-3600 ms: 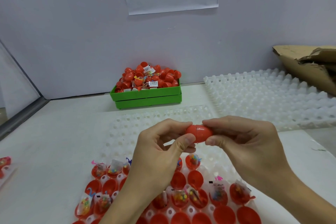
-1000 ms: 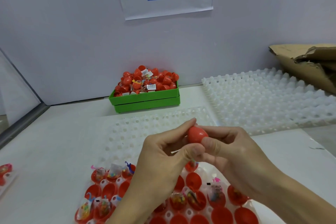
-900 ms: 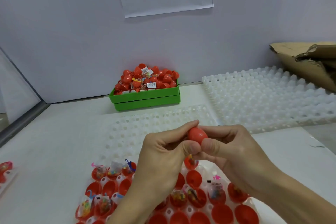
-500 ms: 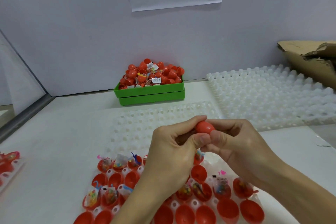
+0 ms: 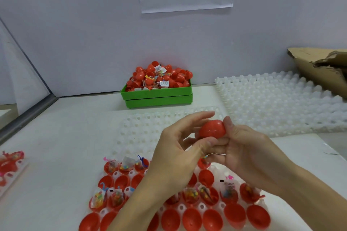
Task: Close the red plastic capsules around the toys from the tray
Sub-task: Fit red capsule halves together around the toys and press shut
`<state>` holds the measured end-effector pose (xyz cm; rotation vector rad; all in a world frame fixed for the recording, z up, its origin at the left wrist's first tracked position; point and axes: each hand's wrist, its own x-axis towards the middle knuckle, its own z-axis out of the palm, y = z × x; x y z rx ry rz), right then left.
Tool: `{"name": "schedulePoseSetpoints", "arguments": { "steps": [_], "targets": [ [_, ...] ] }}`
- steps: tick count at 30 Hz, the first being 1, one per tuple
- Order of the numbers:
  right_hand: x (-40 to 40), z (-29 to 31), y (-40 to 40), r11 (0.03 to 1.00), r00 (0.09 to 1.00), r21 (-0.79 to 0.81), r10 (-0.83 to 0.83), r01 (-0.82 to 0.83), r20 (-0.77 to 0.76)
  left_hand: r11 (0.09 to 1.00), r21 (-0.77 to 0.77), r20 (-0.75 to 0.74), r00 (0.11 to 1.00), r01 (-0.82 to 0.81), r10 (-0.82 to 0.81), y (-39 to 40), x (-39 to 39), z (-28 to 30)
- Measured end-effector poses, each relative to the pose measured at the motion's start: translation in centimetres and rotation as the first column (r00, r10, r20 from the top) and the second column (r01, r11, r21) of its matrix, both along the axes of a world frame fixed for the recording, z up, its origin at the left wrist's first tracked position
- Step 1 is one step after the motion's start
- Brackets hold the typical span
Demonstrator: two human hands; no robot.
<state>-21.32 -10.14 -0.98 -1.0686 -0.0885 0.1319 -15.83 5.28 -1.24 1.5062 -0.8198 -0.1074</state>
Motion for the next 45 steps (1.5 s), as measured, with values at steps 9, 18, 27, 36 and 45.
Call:
{"name": "schedulePoseSetpoints", "arguments": {
  "steps": [9, 18, 27, 36, 45],
  "targets": [
    [0.1, 0.0, 0.3, 0.999, 0.999, -0.053, 0.006, -0.008, -0.046, 0.995, 0.012, 0.063, 0.994, -0.095, 0.094, -0.3, -0.3, -0.3],
    [0.2, -0.3, -1.2, 0.831, 0.915, -0.386, -0.389, 0.400, 0.110, 0.925, 0.010, 0.226, 0.902, -0.379, 0.367, 1.0, 0.7, 0.7],
    [-0.4, -0.1, 2.0, 0.712, 0.913, -0.573, -0.300, 0.407, 0.276, 0.859, 0.173, 0.679, 0.690, -0.482, 0.250, 1.0, 0.7, -0.4],
    [0.6, 0.4, -2.0, 0.716, 0.855, -0.474, -0.478, 0.513, 0.202, 0.866, 0.160, 0.636, 0.720, -0.474, 0.277, 1.4, 1.1, -0.4],
    [7.0, 3.5, -12.5, 0.714, 0.716, -0.196, -0.694, 0.673, -0.071, 0.847, 0.160, 0.643, 0.705, -0.506, 0.300, 1.7, 1.9, -0.8]
  ]
}}
